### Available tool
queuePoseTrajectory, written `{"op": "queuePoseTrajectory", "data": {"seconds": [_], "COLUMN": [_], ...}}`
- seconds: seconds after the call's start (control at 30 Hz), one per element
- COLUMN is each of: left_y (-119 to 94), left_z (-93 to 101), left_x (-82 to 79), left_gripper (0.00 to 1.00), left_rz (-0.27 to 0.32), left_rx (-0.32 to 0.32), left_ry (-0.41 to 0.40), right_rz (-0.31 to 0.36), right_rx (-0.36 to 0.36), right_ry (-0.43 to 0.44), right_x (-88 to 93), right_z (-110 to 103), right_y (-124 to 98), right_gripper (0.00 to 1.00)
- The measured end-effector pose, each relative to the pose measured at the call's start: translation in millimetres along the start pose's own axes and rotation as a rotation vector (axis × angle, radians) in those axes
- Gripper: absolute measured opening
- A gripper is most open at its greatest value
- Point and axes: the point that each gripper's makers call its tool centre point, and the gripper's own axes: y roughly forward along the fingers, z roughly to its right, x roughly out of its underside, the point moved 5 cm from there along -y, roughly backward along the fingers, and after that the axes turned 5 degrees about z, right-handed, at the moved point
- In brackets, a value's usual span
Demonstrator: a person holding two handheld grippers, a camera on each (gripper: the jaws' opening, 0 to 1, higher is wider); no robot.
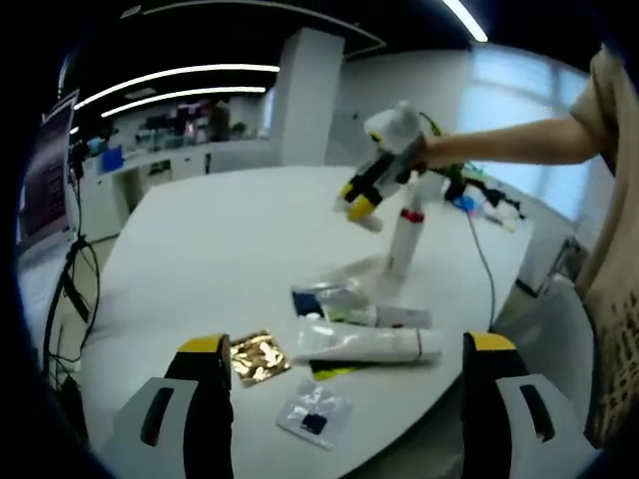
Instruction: Arrange the skincare products in the storage area until every visible bottle or jar stands upright without overlapping.
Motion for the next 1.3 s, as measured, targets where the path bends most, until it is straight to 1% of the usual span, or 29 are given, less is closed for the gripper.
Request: {"op": "queuePoseTrajectory", "data": {"seconds": [0.03,0.13,0.23,0.3,0.33,0.37,0.47,0.5,0.57,0.6,0.63,0.73,0.77,0.87,0.9,0.97,1.0,1.07,1.2,1.23,1.27,1.3], "left_y": [0.0,0.1,0.4,1.1,1.6,2.1,5.1,6.0,8.7,10.3,11.1,14.0,14.9,17.9,18.9,20.2,21.0,23.5,31.5,33.8,34.6,36.9], "left_z": [0.2,1.0,2.8,4.2,4.6,4.9,7.2,7.7,8.4,9.0,9.6,13.9,15.3,20.6,23.2,27.4,29.3,34.2,46.4,50.9,52.6,57.7], "left_x": [-1.2,-3.5,-7.6,-11.0,-12.6,-14.4,-22.2,-24.2,-28.0,-30.3,-31.8,-38.5,-40.4,-46.6,-49.2,-54.1,-56.6,-62.1,-70.1,-71.9,-72.7,-74.7], "left_gripper": [0.94,0.94,0.94,0.94,0.94,0.94,0.94,0.94,0.94,0.93,0.93,0.93,0.93,0.92,0.92,0.92,0.92,0.91,0.9,0.89,0.88,0.87], "left_rz": [0.002,0.008,0.017,0.024,0.028,0.031,0.048,0.051,0.054,0.055,0.057,0.074,0.078,0.085,0.086,0.095,0.102,0.114,0.115,0.115,0.117,0.119], "left_rx": [0.0,0.004,0.01,0.016,0.017,0.018,0.028,0.028,0.022,0.019,0.018,0.027,0.032,0.044,0.05,0.058,0.063,0.073,0.093,0.106,0.111,0.122], "left_ry": [0.004,0.015,0.027,0.032,0.035,0.037,0.042,0.041,0.037,0.037,0.037,0.032,0.031,0.039,0.042,0.047,0.044,0.034,0.052,0.058,0.06,0.066], "right_rz": [0.016,0.098,0.191,0.239,0.274,0.289,0.368,0.397,0.435,0.46,0.472,0.555,0.57,0.582,0.579,0.558,0.561,0.601,0.635,0.643,0.644,0.646], "right_rx": [0.019,0.092,0.156,0.189,0.21,0.219,0.265,0.285,0.316,0.352,0.36,0.39,0.395,0.413,0.423,0.47,0.48,0.515,0.558,0.575,0.576,0.576], "right_ry": [-0.002,0.0,0.032,0.048,0.068,0.075,0.118,0.139,0.184,0.206,0.218,0.305,0.321,0.341,0.337,0.323,0.334,0.376,0.429,0.454,0.453,0.433], "right_x": [-4.6,-25.9,-47.9,-58.2,-64.8,-67.4,-80.8,-85.3,-90.4,-93.1,-94.5,-100.8,-101.9,-103.1,-103.6,-102.5,-102.2,-102.9,-105.1,-107.3,-108.6,-113.4], "right_z": [1.4,5.1,4.6,3.2,1.4,0.6,-5.4,-8.5,-14.8,-17.6,-20.7,-33.8,-37.9,-48.9,-55.2,-64.5,-69.1,-81.4,-101.9,-109.0,-112.1,-121.6], "right_y": [-2.5,-13.7,-27.5,-35.3,-41.0,-43.2,-57.0,-62.6,-71.4,-77.2,-79.9,-89.7,-91.9,-96.8,-98.8,-103.0,-104.6,-110.5,-117.6,-119.8,-120.3,-121.4], "right_gripper": [0.18,0.18,0.18,0.18,0.18,0.18,0.18,0.18,0.18,0.18,0.18,0.18,0.18,0.18,0.18,0.19,0.19,0.19,0.19,0.19,0.19,0.19]}}
